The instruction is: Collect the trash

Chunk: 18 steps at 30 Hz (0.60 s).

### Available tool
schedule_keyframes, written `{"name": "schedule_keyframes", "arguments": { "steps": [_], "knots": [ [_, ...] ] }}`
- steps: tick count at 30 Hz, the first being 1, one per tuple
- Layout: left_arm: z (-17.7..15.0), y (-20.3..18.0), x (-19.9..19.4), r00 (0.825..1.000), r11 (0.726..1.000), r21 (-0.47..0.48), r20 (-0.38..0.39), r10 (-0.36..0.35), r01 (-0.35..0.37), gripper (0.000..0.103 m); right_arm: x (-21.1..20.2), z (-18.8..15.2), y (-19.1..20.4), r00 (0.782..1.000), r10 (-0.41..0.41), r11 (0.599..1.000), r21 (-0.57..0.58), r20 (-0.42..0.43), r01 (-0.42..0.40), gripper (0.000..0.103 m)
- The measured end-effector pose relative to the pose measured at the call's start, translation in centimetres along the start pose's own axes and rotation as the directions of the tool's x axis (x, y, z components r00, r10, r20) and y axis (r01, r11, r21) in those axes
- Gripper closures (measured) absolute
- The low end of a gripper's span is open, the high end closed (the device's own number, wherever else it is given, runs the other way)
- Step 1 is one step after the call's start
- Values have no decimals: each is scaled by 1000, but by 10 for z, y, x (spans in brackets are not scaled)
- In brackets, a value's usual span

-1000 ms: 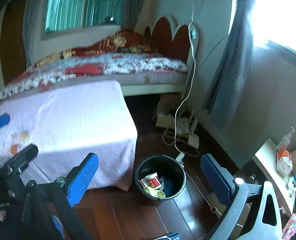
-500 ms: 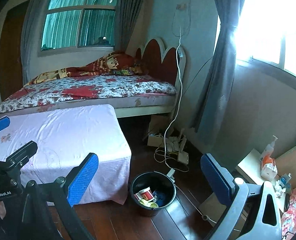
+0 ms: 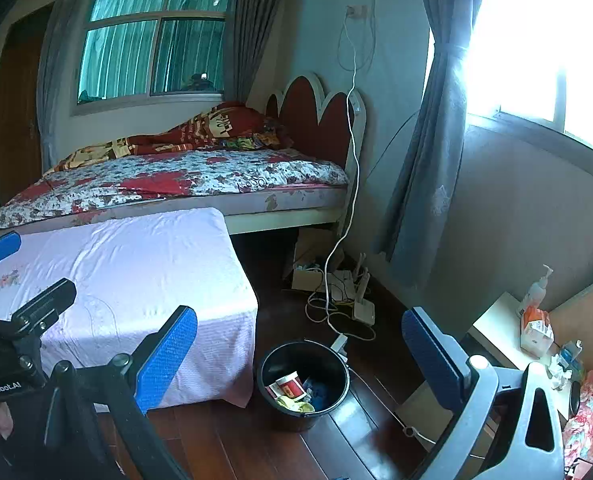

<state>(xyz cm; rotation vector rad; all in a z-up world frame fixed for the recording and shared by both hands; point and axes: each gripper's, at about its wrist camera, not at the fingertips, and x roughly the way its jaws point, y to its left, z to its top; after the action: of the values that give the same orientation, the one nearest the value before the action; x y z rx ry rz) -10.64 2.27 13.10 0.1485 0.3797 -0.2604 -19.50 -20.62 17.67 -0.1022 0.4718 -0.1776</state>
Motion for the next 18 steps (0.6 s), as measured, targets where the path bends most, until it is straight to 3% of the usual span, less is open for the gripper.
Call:
{"name": "schedule_keyframes", "arguments": {
  "steps": [18],
  "knots": [
    [3, 0, -2, 1000, 1000, 3, 7, -3, 3, 1, -2, 0, 4, 1000, 5, 1000, -2, 0, -5, 0]
  ]
}}
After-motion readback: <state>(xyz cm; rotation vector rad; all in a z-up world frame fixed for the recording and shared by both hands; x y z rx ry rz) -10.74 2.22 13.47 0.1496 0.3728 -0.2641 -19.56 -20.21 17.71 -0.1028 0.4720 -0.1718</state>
